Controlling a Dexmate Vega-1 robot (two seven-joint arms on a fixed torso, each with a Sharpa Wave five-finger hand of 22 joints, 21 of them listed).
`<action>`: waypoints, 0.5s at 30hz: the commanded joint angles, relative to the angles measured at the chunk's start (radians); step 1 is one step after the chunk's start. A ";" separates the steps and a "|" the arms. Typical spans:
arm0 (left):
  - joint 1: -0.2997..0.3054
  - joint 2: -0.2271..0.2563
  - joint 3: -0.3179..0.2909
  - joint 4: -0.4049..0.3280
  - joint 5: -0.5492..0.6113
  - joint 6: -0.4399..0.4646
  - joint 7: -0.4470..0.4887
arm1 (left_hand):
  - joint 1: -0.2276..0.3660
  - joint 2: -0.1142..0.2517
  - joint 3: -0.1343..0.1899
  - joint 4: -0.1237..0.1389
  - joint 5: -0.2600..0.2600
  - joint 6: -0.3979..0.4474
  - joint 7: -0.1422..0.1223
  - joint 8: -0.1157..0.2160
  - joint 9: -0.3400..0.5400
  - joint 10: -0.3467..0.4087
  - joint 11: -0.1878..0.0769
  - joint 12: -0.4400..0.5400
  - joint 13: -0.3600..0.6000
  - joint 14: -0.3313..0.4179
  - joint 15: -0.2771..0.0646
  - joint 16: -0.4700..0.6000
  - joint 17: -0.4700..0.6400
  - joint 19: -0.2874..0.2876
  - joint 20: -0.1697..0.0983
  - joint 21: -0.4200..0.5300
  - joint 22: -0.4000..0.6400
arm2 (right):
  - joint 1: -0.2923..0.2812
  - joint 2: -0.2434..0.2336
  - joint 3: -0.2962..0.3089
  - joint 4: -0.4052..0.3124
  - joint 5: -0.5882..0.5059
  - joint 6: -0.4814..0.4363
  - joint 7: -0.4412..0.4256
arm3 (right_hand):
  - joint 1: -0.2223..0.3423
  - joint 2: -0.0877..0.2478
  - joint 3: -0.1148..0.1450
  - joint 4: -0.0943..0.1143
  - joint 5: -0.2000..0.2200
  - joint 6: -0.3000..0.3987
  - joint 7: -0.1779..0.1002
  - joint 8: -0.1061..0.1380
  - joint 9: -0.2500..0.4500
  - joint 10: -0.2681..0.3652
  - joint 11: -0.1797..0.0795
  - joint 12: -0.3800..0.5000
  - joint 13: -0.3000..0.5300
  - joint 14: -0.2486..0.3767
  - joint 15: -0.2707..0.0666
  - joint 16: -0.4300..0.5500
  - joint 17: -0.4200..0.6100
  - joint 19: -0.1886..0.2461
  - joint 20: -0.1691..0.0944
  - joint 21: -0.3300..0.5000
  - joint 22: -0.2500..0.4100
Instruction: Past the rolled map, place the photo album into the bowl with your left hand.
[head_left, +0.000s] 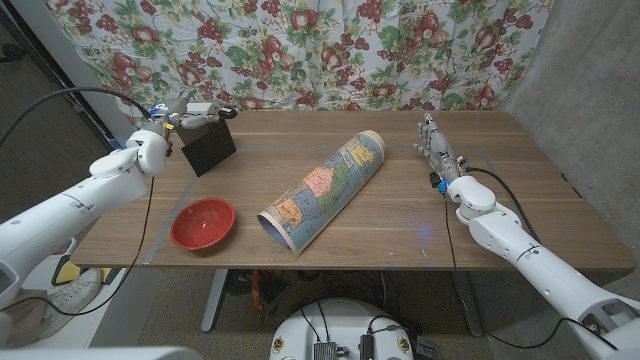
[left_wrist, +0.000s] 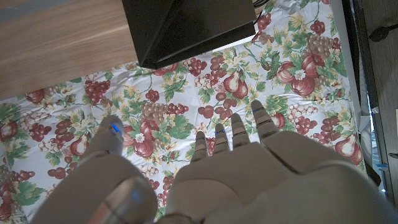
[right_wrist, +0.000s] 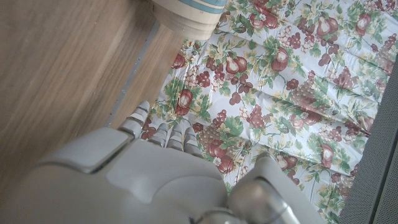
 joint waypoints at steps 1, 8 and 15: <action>-0.014 0.018 0.004 -0.011 0.007 0.009 -0.057 | 0.012 0.002 -0.005 0.002 0.003 0.003 0.002 -0.001 0.002 -0.002 0.000 0.000 0.005 0.007 -0.002 0.001 0.006 0.012 0.002 0.007 0.003 | -0.020 -0.024 0.007 -0.036 0.003 -0.022 0.000 | 0.003 0.000 -0.003 0.001 0.007 0.012 0.000 0.004 0.003 0.003 0.003 -0.001 0.004 -0.003 0.001 0.005 0.001 0.001 0.002 0.004 0.003; -0.031 0.017 0.011 0.004 0.015 -0.003 -0.073 | 0.017 0.001 -0.007 0.003 0.003 0.005 0.004 -0.003 0.002 -0.001 0.003 -0.002 0.004 -0.014 -0.002 -0.014 0.005 0.003 0.003 -0.001 0.001 | -0.038 -0.029 0.014 -0.054 -0.010 -0.012 -0.023 | 0.004 0.000 -0.004 0.001 0.007 0.012 -0.001 0.003 0.003 0.003 0.001 -0.001 0.004 -0.003 -0.001 0.005 0.001 0.000 0.002 0.003 0.003; -0.047 0.023 0.023 0.005 0.032 -0.001 -0.104 | 0.019 -0.003 -0.011 0.004 0.002 0.004 -0.003 -0.006 0.002 0.002 -0.005 -0.002 0.005 -0.024 -0.007 -0.023 0.005 -0.027 0.004 -0.018 -0.005 | -0.041 -0.028 0.015 -0.056 -0.010 -0.005 -0.021 | 0.005 0.000 -0.004 0.000 0.007 0.011 -0.001 0.003 0.003 0.002 -0.001 -0.001 0.004 -0.006 -0.002 0.004 0.000 -0.001 0.003 0.003 0.003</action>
